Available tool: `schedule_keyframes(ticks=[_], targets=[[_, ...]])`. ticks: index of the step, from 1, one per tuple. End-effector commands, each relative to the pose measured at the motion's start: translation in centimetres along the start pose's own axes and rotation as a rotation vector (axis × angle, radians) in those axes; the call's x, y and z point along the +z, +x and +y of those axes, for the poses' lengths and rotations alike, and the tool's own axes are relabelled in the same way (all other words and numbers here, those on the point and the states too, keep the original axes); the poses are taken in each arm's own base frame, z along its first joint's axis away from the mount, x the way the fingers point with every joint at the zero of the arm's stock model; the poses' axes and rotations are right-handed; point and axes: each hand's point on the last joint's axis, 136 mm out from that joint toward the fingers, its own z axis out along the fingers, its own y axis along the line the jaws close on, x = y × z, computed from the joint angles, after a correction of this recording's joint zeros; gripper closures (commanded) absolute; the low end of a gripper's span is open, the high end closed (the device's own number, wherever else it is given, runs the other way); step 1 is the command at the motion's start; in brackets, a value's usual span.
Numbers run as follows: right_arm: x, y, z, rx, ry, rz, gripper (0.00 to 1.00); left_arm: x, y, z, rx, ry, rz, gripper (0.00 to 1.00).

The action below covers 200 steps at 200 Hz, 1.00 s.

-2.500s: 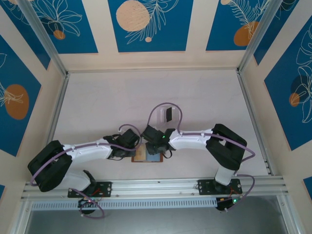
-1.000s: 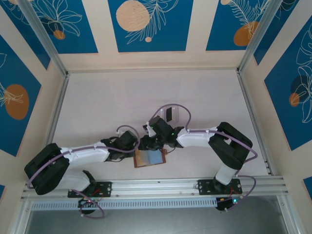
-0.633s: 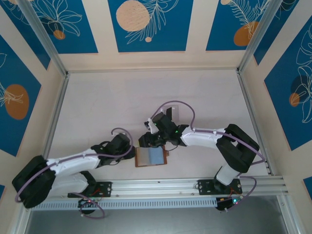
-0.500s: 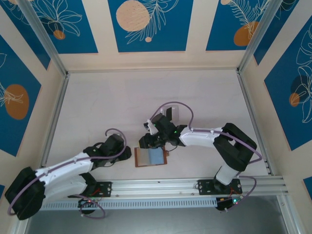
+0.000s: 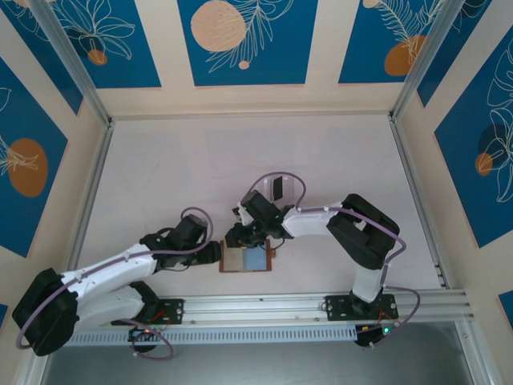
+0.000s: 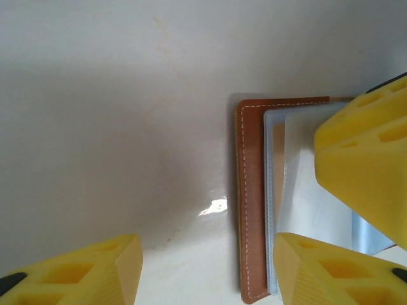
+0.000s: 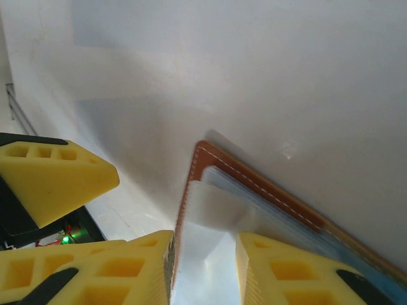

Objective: Put the credit cards into the card holder

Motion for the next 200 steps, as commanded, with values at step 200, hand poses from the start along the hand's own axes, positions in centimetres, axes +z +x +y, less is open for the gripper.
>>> schedule_keyframes(ticks=[200], targets=[[-19.0, -16.0, -10.6, 0.099, 0.832, -0.295, 0.52, 3.4, 0.4, 1.0, 0.133, -0.205, 0.015, 0.51]])
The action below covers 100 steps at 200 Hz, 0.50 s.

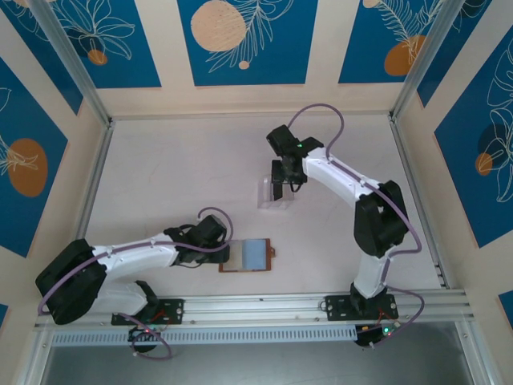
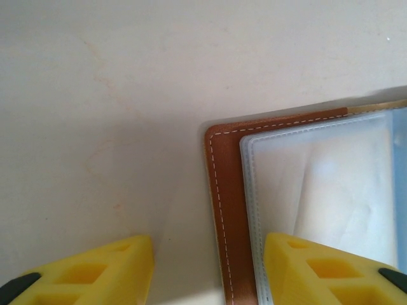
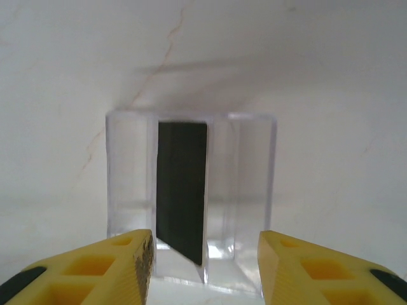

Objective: Put the credit cards into the card holder

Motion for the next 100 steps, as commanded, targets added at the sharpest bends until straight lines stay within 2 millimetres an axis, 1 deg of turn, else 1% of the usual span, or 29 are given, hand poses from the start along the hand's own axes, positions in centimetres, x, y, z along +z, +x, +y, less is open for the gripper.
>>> schedule_keyframes(ticks=[1, 28, 42, 50, 72, 90, 100], targets=[[1.0, -0.1, -0.1, -0.035, 0.046, 0.035, 0.52, 0.9, 1.0, 1.7, -0.001, -0.076, 0.015, 0.51], [2.9, 0.6, -0.2, -0.024, 0.072, 0.075, 0.53, 1.1, 1.1, 1.7, -0.001, -0.069, 0.017, 0.51], [3.4, 1.2, -0.3, -0.021, 0.078, 0.089, 0.55, 1.2, 1.2, 1.8, -0.001, -0.069, 0.021, 0.51], [3.7, 1.5, -0.3, -0.022, 0.079, 0.092, 0.58, 1.3, 1.3, 1.8, 0.0, -0.069, 0.021, 0.51], [3.9, 2.4, -0.1, -0.028, 0.07, 0.106, 0.59, 1.5, 1.5, 1.9, -0.004, -0.065, 0.022, 0.51], [3.8, 2.9, 0.5, -0.03, 0.025, 0.111, 0.59, 1.7, 1.6, 1.9, -0.007, -0.065, 0.023, 0.51], [3.6, 3.2, 0.5, -0.026, 0.008, 0.116, 0.59, 1.8, 1.7, 1.9, -0.01, -0.062, 0.026, 0.51]])
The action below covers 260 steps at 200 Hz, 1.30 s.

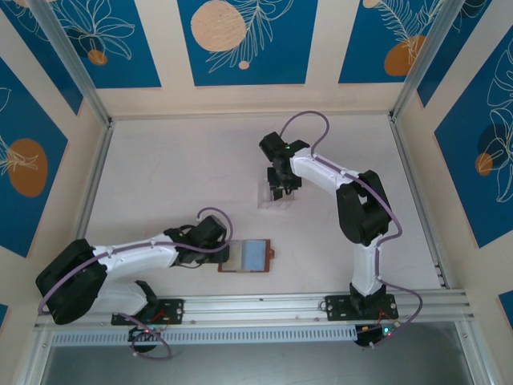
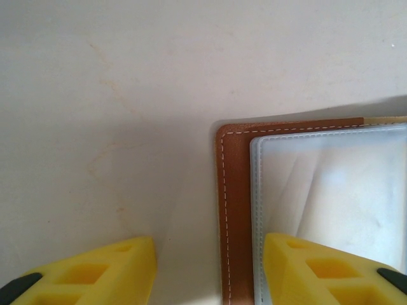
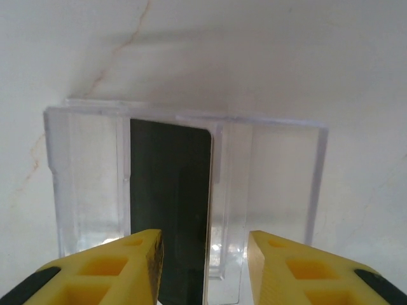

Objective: Put the credit cards into the card holder

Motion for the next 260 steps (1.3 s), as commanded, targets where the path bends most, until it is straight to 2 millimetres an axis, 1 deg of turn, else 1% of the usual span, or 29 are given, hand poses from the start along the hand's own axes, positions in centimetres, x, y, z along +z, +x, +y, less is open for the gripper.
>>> schedule_keyframes(ticks=[1, 21, 40, 76, 96, 142, 184, 197, 209, 219, 260], targets=[[-1.0, 0.9, 0.6, 0.003, -0.055, 0.008, 0.59, 1.6, 1.7, 1.8, -0.002, -0.06, 0.036, 0.51], [-0.9, 1.5, 0.4, 0.001, -0.081, 0.028, 0.6, 1.7, 1.7, 1.8, -0.009, -0.057, 0.036, 0.52], [-0.9, 1.8, 0.3, -0.01, -0.085, 0.036, 0.64, 1.7, 1.7, 1.7, -0.01, -0.056, 0.034, 0.52], [-1.1, 2.1, 0.4, -0.024, -0.093, 0.025, 0.64, 1.7, 1.7, 1.8, -0.015, -0.059, 0.034, 0.52], [-1.0, 1.9, 0.4, -0.035, -0.086, 0.022, 0.66, 1.8, 1.9, 1.8, -0.015, -0.06, 0.038, 0.52], [-1.2, 0.9, 0.8, -0.05, -0.102, 0.0, 0.65, 2.0, 2.0, 1.8, -0.02, -0.056, 0.041, 0.52], [-1.5, 0.1, 1.8, -0.056, -0.172, -0.009, 0.66, 2.2, 2.1, 1.7, -0.02, -0.056, 0.045, 0.52], [-1.5, 0.0, 1.9, -0.048, -0.189, -0.003, 0.66, 2.3, 2.1, 1.7, -0.021, -0.054, 0.047, 0.52], [-1.4, -0.2, 1.9, -0.044, -0.198, -0.001, 0.67, 2.3, 2.2, 1.7, -0.024, -0.053, 0.048, 0.52], [-1.6, -0.3, 1.9, -0.042, -0.209, -0.005, 0.7, 2.3, 2.2, 1.7, -0.023, -0.053, 0.047, 0.52], [-2.4, -0.5, 2.2, -0.043, -0.242, -0.016, 0.73, 2.5, 2.3, 1.8, -0.023, -0.054, 0.051, 0.53]])
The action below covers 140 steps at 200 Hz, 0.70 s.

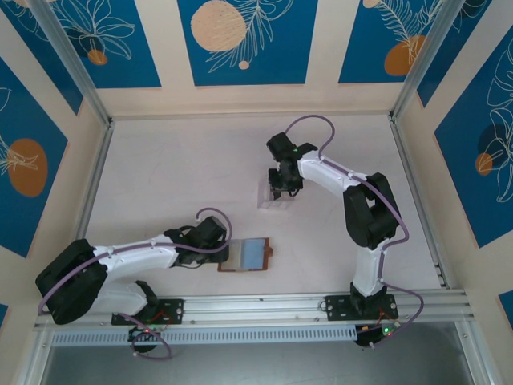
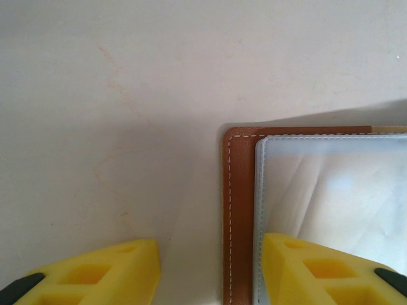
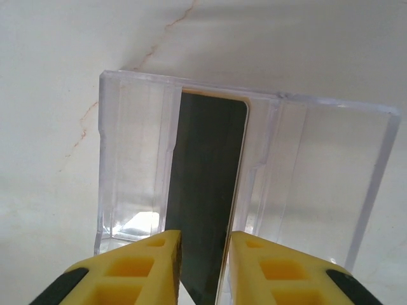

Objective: Put the credit cards into the card holder

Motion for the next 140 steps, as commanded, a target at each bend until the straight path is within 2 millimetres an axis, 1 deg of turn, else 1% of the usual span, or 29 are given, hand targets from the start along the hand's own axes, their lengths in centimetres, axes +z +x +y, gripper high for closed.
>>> schedule_keyframes(ticks=[1, 51, 101, 140], targets=[[-1.65, -0.89, 1.36, -0.014, -0.075, -0.028, 0.73, 2.08, 2.19, 1.54, 0.004, -0.044, 0.058, 0.52], [-1.79, -0.81, 1.97, 0.03, -0.195, -0.001, 0.74, 2.26, 2.32, 1.46, 0.003, -0.04, 0.064, 0.53], [-1.87, -0.97, 1.73, 0.076, -0.275, 0.014, 0.74, 2.39, 2.4, 1.48, 0.004, -0.042, 0.067, 0.53], [-1.28, -0.99, 1.97, 0.083, -0.304, 0.037, 0.8, 2.47, 2.44, 1.5, 0.003, -0.043, 0.07, 0.53]])
